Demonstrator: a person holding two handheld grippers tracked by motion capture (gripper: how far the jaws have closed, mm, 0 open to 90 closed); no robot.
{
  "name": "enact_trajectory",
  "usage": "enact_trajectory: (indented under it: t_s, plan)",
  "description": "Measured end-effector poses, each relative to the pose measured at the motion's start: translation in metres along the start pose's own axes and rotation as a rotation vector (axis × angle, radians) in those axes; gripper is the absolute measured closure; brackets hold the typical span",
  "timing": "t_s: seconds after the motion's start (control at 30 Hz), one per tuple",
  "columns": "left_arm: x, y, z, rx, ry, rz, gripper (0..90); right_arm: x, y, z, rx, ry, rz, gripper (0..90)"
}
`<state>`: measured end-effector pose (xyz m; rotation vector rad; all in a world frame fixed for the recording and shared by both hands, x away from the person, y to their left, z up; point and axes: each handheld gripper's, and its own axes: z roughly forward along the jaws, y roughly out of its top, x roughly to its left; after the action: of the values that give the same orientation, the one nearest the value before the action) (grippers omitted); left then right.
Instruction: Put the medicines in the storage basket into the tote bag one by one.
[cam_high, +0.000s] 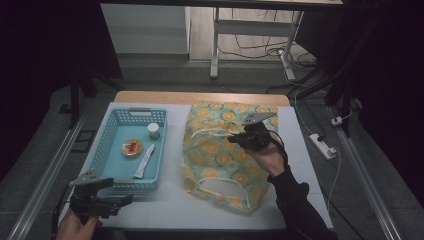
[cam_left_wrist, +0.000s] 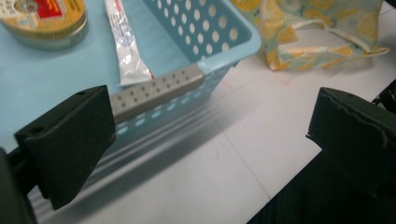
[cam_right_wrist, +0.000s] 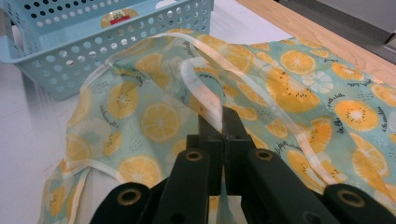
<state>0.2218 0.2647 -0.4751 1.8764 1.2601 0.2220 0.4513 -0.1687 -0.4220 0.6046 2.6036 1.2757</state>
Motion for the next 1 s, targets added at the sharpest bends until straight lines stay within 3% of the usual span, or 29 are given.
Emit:
enact_trajectory:
  t_s: [0.2,0.37,0.57,1.0]
  plan:
    - [0.008,0.008,0.000,-0.011,0.031,0.029,1.4,0.000,0.000,0.000,0.001,0.000,-0.004,90.0]
    - [0.015,0.017,0.002,-0.017,0.030,0.041,1.3,0.000,0.001,0.000,0.001,-0.001,-0.008,90.0]
    - [0.026,0.028,0.006,-0.034,0.029,0.011,0.0,0.000,0.001,-0.002,-0.006,-0.009,-0.005,90.0]
    - [0.047,0.056,0.021,0.002,0.053,-0.001,0.0,-0.001,0.001,-0.002,-0.011,-0.014,-0.003,90.0]
